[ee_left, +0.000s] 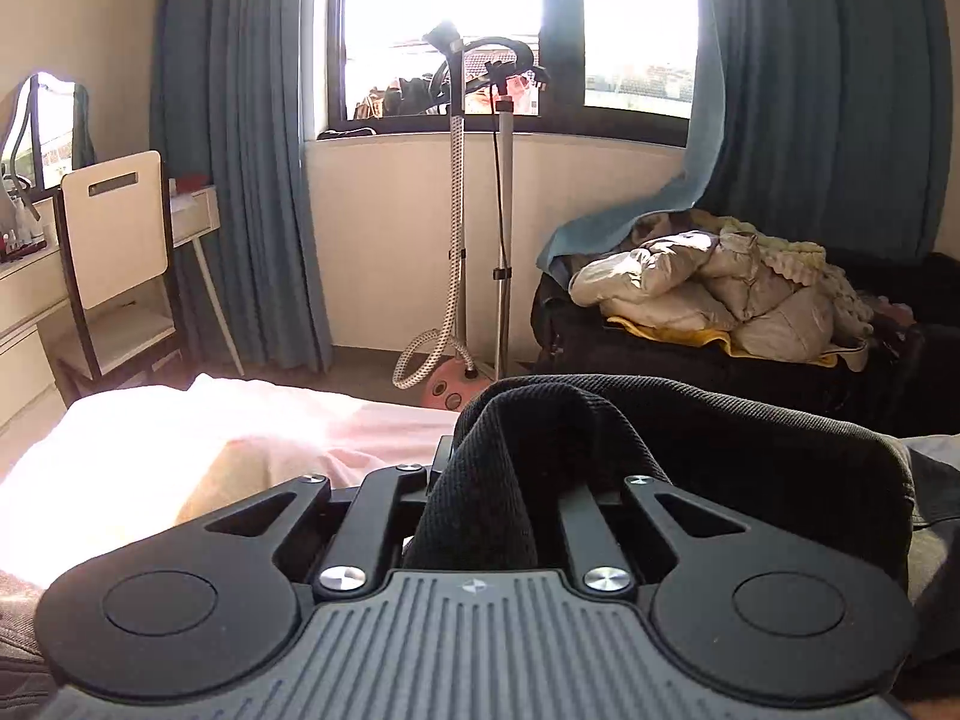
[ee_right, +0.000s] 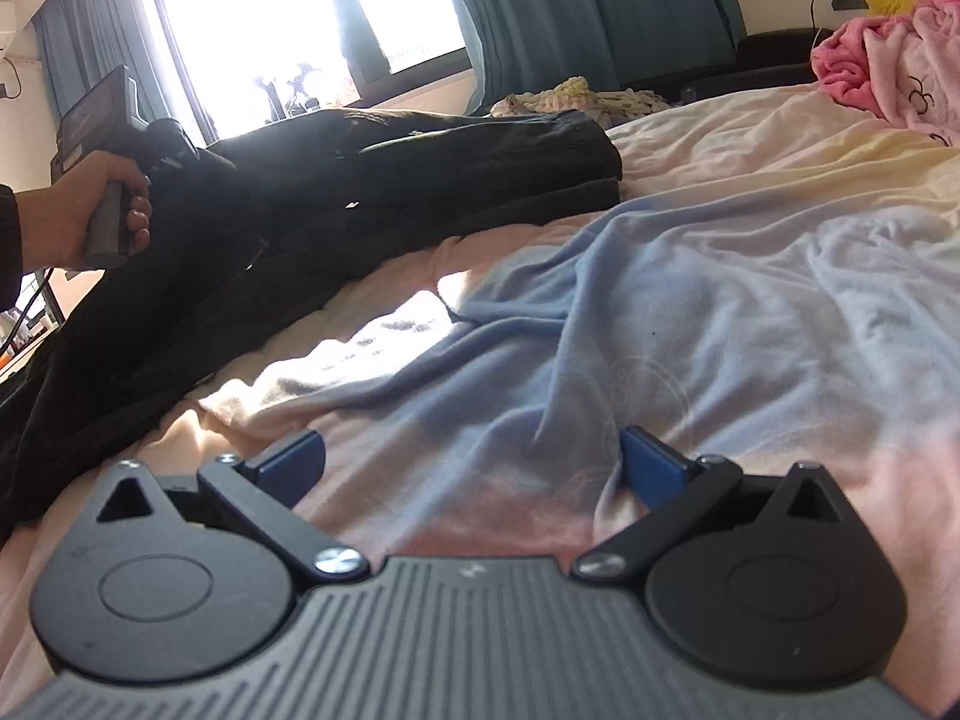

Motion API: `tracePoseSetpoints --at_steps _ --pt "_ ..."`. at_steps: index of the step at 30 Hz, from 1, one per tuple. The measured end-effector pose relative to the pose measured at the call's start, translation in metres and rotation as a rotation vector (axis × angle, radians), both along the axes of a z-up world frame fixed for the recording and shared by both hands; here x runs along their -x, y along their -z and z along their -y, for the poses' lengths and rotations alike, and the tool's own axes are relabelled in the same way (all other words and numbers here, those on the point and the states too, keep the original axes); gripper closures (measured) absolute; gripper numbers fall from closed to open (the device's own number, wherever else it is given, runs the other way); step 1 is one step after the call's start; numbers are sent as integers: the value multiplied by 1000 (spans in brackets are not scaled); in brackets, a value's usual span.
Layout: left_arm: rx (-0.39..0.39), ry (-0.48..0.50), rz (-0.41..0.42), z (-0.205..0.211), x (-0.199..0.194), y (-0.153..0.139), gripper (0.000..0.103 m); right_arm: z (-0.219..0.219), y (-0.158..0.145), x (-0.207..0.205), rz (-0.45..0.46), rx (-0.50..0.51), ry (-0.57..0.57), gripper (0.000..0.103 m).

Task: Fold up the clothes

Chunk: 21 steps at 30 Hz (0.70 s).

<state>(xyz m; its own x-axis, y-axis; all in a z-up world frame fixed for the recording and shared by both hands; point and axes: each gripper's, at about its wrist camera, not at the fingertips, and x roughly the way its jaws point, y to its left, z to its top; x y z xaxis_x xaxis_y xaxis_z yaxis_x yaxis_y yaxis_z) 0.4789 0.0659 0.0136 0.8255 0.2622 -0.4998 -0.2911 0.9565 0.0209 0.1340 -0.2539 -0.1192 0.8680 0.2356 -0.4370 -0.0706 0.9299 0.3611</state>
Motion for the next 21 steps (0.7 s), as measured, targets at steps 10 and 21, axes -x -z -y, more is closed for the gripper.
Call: tracePoseSetpoints --at_steps 10,21 --pt "-69 118 -109 16 12 18 31 -3 6 -8 3 3 -10 0" --pt "25 274 98 66 203 -52 12 1 -21 14 77 24 -21 0"
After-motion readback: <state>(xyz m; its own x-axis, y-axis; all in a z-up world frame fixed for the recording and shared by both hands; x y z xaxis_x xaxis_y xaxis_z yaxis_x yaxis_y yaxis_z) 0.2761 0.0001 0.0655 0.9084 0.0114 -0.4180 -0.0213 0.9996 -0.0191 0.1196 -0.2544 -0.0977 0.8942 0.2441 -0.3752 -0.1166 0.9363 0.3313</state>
